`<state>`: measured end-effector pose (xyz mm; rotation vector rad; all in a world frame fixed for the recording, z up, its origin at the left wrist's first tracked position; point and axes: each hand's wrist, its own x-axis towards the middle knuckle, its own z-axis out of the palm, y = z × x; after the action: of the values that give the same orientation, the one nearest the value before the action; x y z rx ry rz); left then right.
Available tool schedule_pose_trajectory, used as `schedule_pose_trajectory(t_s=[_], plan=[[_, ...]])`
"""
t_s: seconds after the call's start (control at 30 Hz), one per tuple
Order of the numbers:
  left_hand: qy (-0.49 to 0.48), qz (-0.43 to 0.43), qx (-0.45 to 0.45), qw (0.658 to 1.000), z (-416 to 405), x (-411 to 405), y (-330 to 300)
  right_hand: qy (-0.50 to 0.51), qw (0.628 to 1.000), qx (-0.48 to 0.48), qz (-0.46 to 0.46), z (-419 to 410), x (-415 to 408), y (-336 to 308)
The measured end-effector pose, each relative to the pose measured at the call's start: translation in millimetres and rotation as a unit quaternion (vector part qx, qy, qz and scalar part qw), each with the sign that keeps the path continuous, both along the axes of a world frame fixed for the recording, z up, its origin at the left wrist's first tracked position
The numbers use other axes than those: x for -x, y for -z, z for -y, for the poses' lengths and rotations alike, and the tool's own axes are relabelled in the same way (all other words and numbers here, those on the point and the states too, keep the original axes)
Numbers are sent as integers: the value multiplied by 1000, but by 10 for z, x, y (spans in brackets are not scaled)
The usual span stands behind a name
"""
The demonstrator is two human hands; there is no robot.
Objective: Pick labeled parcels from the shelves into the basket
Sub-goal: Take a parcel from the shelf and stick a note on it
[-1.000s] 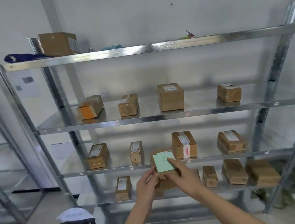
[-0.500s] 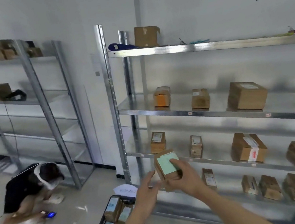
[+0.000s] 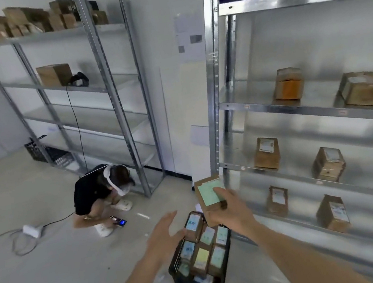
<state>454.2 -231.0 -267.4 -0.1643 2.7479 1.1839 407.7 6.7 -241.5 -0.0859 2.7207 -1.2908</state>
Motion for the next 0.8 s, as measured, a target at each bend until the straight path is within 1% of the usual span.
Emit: schedule_pose_trajectory(t_s=[0.2,0.33,0.37,0.5,0.63,0.73,0.8], plan=[[-1,29,25,999,463,1036,633,23,998,12,55,335,993,644],[13,63,61,996,589,1854,1161,42,992,35,113,363,1692,1246],[19,75,70,995,601,2062,1306,48,990,32,126,362,1832,1406],[42,106,81,990,573,2822,1919,61,988,-31,138,314,2327,2101],[88,145,93,981,491,3375,2541,63,979,-51,187,277,2683,2775],[127,150,112,974,432,3735,3009,88,971,-58,216,298,2896,3311],[142,156,102,972,425,3986,3364,107,963,-58,241,356,3036,3728]])
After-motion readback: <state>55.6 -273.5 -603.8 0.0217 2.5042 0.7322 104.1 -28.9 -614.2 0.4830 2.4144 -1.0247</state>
